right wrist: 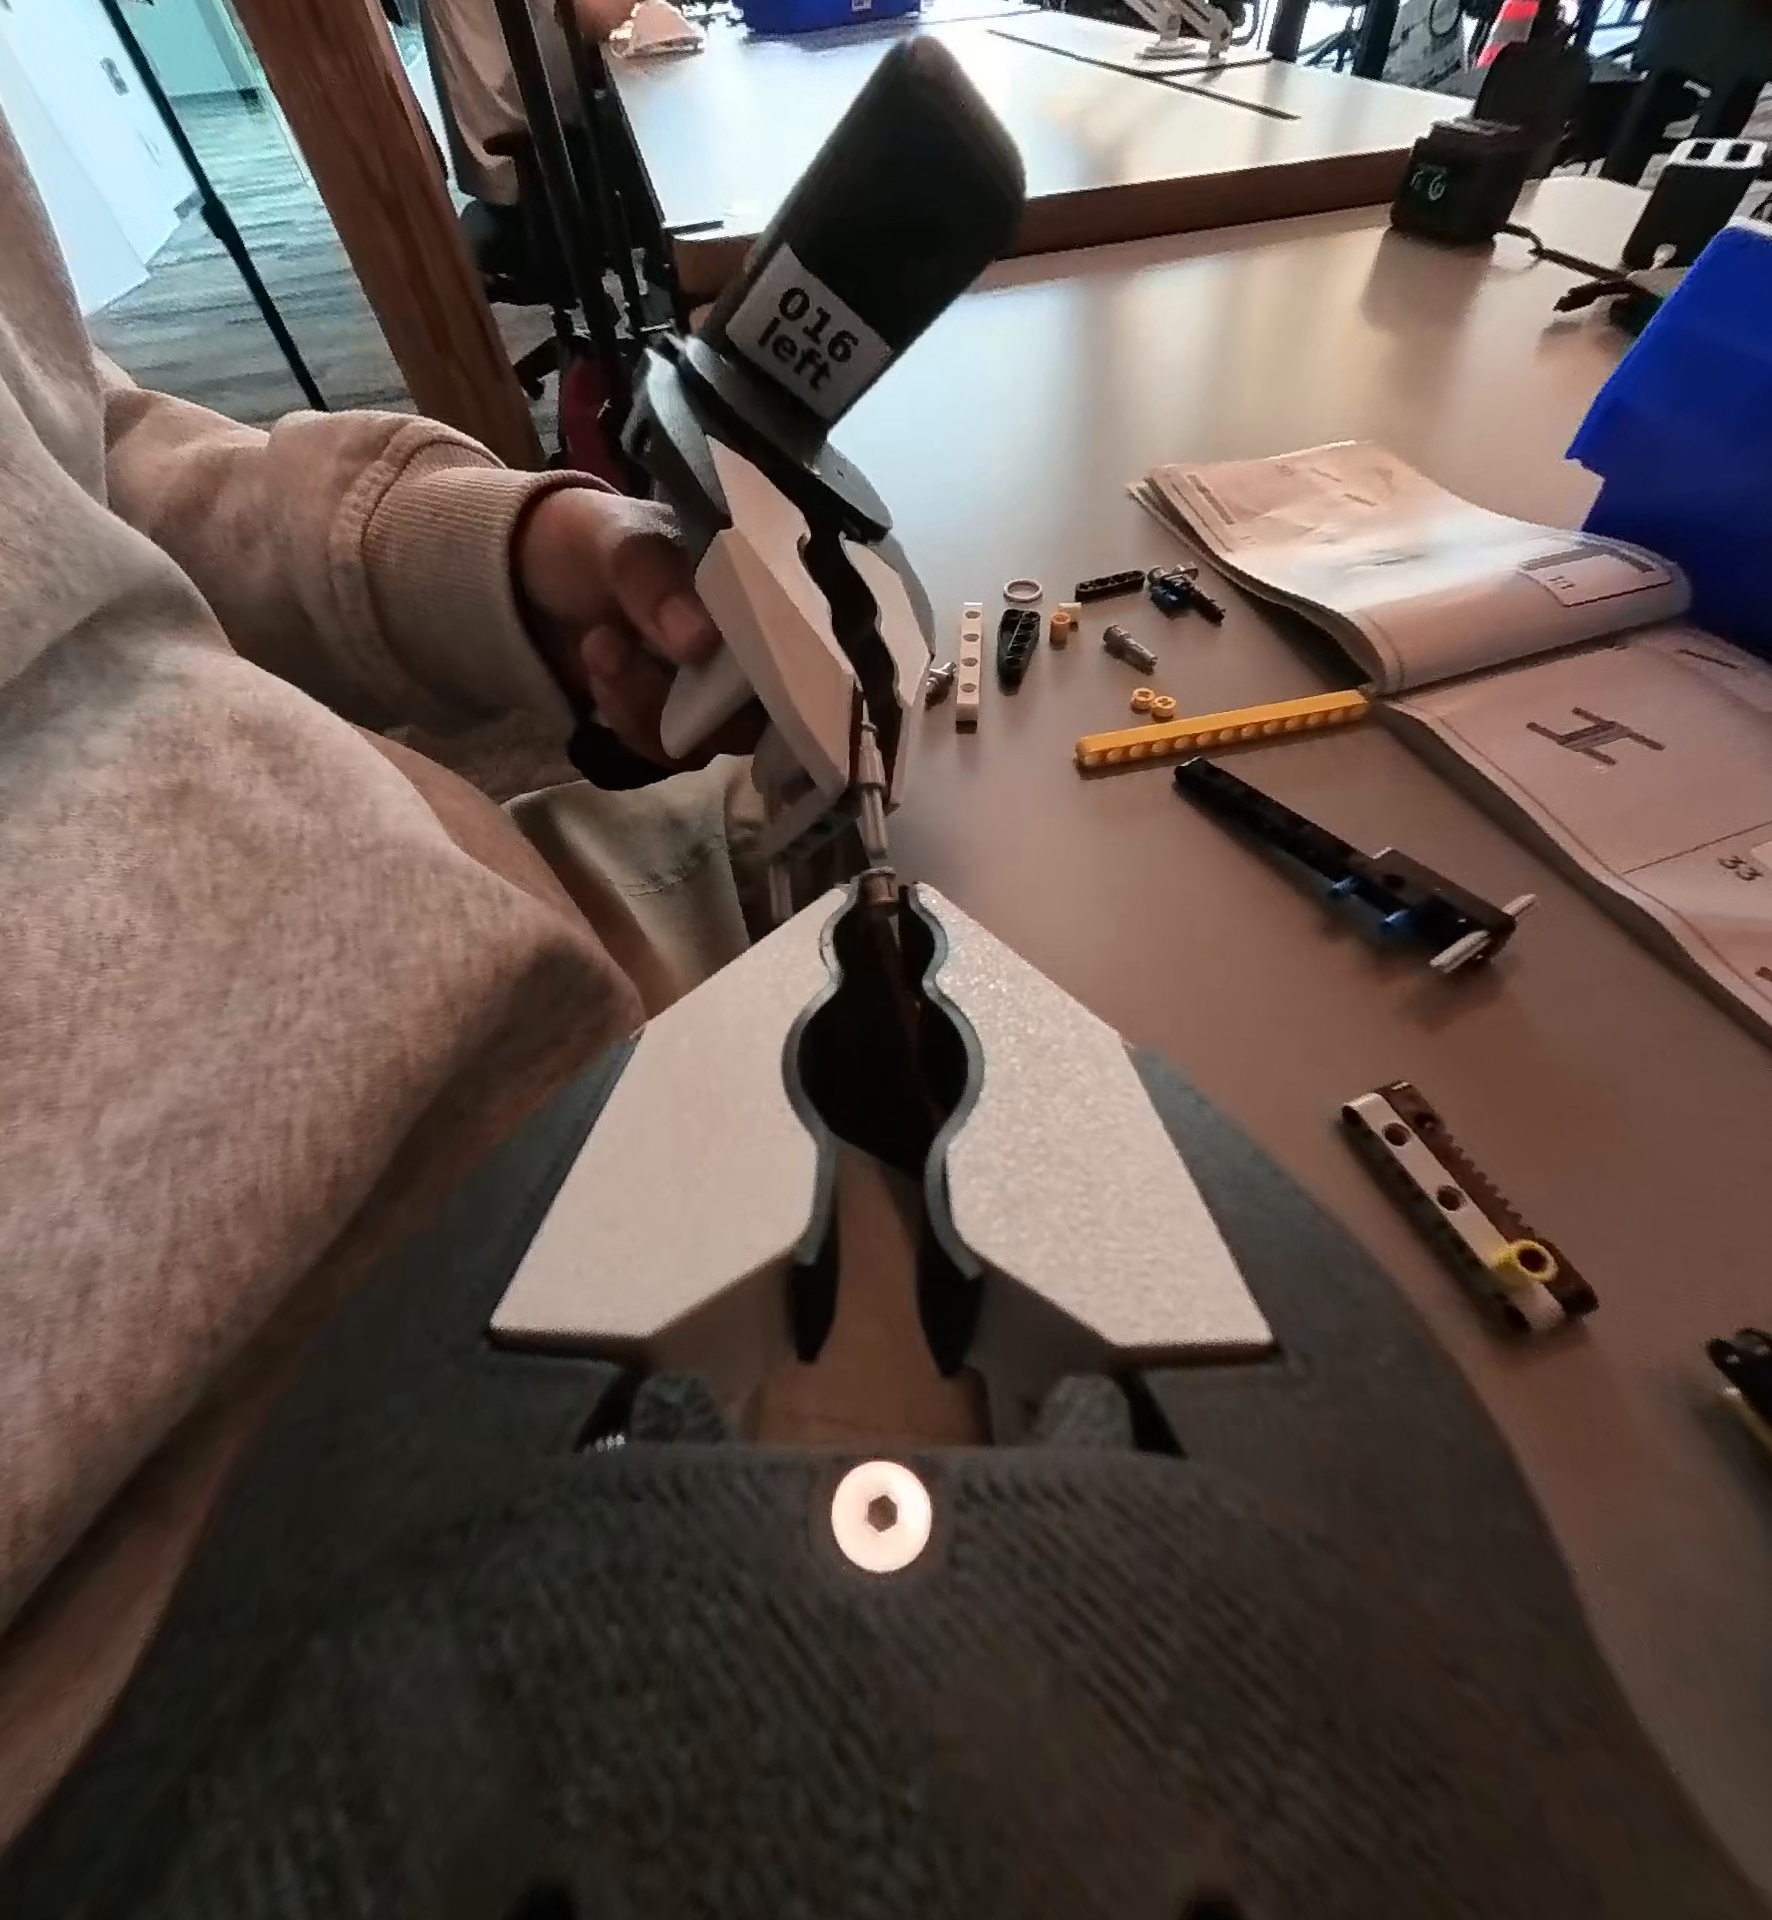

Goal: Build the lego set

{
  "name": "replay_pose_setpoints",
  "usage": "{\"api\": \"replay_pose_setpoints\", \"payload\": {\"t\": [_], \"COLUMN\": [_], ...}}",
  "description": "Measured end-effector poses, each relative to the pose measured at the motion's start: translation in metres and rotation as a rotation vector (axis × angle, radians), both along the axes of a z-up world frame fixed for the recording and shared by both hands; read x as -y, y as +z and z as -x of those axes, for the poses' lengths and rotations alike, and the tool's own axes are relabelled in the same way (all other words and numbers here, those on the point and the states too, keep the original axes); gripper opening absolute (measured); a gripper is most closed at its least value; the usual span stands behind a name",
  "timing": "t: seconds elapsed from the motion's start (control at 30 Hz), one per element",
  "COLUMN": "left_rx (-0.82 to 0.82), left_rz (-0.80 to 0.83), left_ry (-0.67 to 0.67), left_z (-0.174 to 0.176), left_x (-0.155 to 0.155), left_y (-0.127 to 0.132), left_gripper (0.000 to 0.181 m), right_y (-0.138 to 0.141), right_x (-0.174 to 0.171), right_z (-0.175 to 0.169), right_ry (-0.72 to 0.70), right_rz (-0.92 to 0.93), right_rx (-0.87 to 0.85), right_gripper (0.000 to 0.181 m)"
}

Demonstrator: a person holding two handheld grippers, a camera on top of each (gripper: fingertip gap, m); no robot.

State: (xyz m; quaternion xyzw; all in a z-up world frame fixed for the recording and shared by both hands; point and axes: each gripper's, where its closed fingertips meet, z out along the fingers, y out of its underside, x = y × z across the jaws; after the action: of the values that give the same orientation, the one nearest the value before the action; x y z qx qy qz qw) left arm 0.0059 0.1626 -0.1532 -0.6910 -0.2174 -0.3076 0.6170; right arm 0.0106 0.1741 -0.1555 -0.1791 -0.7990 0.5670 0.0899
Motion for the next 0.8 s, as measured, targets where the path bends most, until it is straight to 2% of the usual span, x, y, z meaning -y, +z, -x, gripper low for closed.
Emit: {"api": "replay_pose_setpoints", "payload": {"t": [0.43, 0.8], "left_rx": [-0.044, -0.019], "left_rz": [0.029, -0.018], "left_ry": [0.006, 0.016], "left_z": [-0.0011, 0.0011], "left_x": [-0.0001, 0.0032], "left_y": [-0.0033, 0.0042], "left_gripper": [0.003, 0.003], "right_y": [-0.0048, 0.0045], "right_x": [0.0042, 0.0003], "right_z": [0.0013, 0.003], "right_ry": [0.002, 0.023], "right_rz": [0.002, 0.155], "right_rx": [0.026, 0.132], "right_gripper": [0.005, 0.004]}}
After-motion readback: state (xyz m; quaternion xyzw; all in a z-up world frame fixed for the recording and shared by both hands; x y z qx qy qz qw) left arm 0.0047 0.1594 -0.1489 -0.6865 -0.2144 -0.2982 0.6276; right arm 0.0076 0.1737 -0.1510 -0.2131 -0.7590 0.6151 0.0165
